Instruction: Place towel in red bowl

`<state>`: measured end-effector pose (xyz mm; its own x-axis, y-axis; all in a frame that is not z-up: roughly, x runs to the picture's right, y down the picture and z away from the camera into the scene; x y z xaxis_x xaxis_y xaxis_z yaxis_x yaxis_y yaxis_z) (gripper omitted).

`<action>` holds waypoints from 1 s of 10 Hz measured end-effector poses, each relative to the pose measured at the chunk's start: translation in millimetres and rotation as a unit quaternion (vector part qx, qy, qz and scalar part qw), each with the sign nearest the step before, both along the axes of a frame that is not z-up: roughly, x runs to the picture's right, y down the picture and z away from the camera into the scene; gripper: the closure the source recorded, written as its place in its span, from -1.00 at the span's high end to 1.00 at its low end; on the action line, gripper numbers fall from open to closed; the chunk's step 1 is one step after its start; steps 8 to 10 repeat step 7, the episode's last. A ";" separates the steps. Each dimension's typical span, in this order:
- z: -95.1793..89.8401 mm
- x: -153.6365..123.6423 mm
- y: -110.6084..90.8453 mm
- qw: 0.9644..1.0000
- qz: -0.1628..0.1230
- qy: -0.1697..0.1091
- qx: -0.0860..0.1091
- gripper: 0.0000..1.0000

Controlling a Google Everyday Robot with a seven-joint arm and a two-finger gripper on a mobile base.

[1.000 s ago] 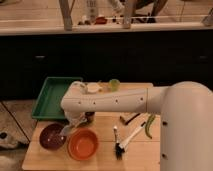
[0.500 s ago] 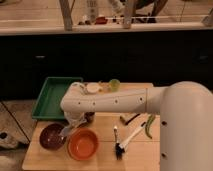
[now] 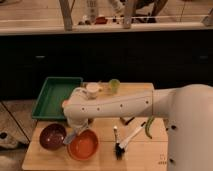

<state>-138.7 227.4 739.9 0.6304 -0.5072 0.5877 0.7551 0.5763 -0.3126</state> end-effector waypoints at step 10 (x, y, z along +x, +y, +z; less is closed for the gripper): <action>0.7 30.6 20.7 1.000 0.022 0.006 -0.021 -0.88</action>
